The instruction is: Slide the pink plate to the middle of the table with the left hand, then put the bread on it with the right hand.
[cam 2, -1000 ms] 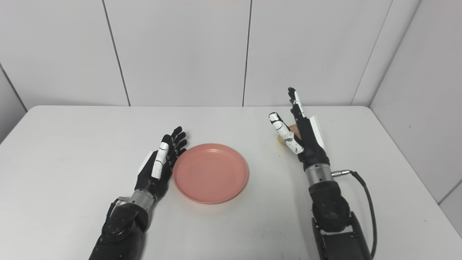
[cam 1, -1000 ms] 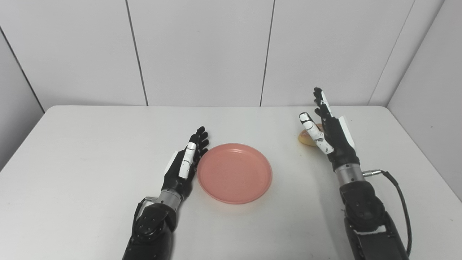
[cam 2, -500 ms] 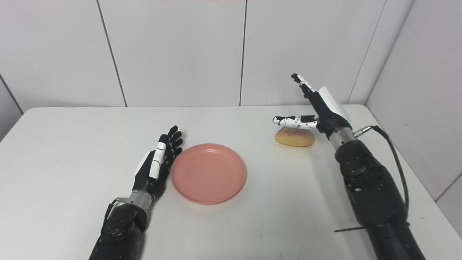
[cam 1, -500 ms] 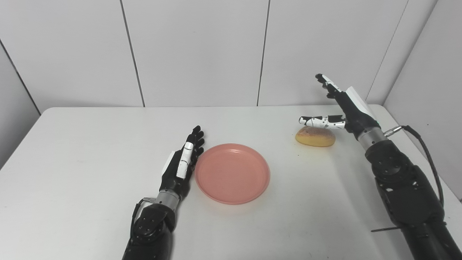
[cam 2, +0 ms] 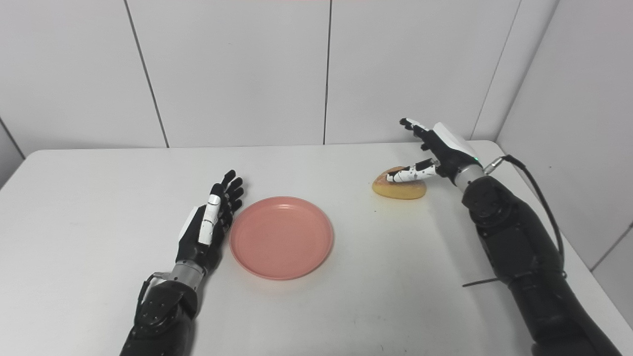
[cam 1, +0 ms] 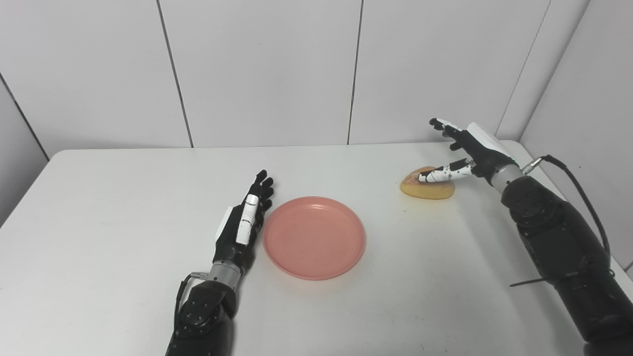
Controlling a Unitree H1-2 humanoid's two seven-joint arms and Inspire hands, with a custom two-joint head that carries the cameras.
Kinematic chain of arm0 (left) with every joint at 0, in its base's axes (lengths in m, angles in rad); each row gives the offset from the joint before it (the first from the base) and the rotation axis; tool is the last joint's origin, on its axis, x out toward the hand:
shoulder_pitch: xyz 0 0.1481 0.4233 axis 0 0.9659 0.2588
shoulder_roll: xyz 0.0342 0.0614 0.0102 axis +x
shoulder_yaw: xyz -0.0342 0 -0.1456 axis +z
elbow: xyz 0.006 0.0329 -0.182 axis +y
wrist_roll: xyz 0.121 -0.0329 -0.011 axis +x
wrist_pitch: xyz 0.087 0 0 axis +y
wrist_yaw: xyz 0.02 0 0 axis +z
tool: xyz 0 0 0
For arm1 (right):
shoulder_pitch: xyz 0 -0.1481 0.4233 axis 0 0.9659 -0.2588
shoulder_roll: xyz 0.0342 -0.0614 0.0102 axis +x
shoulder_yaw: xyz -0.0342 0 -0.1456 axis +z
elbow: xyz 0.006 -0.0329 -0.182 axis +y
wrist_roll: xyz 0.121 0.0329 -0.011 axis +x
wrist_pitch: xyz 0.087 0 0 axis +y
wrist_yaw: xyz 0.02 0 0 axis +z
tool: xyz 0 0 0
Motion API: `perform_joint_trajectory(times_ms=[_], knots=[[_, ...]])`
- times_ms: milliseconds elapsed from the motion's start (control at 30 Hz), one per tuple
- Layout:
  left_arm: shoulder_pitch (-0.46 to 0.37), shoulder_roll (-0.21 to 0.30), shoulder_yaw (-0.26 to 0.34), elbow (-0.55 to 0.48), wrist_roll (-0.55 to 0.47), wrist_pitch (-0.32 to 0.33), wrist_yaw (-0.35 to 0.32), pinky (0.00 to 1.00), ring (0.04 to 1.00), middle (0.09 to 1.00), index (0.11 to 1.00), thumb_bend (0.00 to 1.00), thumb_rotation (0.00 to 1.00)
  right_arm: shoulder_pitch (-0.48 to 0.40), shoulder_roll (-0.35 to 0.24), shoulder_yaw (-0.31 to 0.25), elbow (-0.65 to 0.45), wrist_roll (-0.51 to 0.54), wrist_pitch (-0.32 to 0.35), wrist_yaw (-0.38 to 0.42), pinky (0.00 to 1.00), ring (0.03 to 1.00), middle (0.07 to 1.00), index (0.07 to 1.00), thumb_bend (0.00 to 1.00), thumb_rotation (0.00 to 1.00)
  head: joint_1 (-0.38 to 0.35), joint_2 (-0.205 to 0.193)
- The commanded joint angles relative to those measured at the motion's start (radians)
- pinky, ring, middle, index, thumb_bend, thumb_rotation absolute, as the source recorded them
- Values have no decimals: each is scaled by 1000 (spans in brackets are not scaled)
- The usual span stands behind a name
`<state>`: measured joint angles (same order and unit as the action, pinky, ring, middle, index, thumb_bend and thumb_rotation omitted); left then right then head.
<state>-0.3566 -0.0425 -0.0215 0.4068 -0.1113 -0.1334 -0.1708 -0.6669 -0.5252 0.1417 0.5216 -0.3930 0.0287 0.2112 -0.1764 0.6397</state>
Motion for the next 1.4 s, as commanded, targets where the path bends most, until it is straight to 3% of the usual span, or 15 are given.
perform_joint_trajectory(times_ms=[0, 133, 267, 300, 333, 433, 700, 867, 1100, 1167, 1233, 1367], knots=[[27, -13, 4, 17, -21, -18, -6, 1000, 995, 985, 970, 678, 1000, -74, -20, -2, 2, 3, -17, -5, 808, 910, 933, 929, 914, 262, 0, -1], [29, -13, 3, 10, -23, -10, -5, 1000, 996, 984, 971, 682, 1000, -99, -8, 20, 71, -4, -17, 1, 753, 881, 940, 933, 923, 255, 1, 0], [31, -11, 2, 9, -24, -15, -9, 1000, 997, 986, 970, 683, 1000, -117, 0, 37, 126, -3, -46, -5, 801, 901, 953, 929, 953, 255, 0, 0], [31, -10, 0, 9, -23, -17, -9, 1000, 999, 988, 970, 679, 1000, -121, 2, 42, 139, -2, -49, -3, 771, 887, 959, 932, 955, 255, 0, 0], [32, -9, -1, 9, -21, -19, -8, 1000, 999, 989, 971, 676, 1000, -125, 5, 46, 151, 0, -50, 0, 669, 825, 963, 937, 959, 250, 0, 0], [33, -9, -2, 8, -24, -17, -7, 1000, 996, 985, 970, 677, 1000, -136, 8, 64, 179, -7, -57, -1, 593, 770, 963, 940, 962, 231, 1, 3], [35, -12, -2, 2, -34, -14, -13, 1000, 992, 984, 969, 674, 1000, -153, 17, 108, 212, -42, -38, -6, 701, 842, 945, 933, 957, 211, 3, 0], [36, -14, 1, -3, -46, -3, -13, 1000, 992, 981, 965, 668, 1000, -158, 23, 137, 245, -61, -65, -8, 807, 908, 946, 933, 942, 209, 4, 0], [37, -11, -3, -5, -45, -5, -12, 1000, 994, 984, 971, 660, 1000, -163, 25, 179, 262, -114, -73, -38, 750, 871, 901, 888, 897, 134, 2, 1], [38, -11, -3, -7, -49, -1, -15, 1000, 996, 985, 973, 661, 1000, -157, 27, 177, 261, -118, -94, -63, 725, 840, 867, 846, 845, 79, 2, 1], [39, -12, -2, -10, -55, 4, -17, 1000, 997, 986, 972, 663, 1000, -148, 30, 168, 264, -115, -124, -97, 636, 730, 760, 767, 764, 10, 3, 3], [41, -11, -7, -18, -42, 5, -9, 995, 986, 978, 968, 660, 1000, -139, 35, 156, 271, -114, -161, -157, 507, 618, 697, 717, 695, 0, 2, 4]])
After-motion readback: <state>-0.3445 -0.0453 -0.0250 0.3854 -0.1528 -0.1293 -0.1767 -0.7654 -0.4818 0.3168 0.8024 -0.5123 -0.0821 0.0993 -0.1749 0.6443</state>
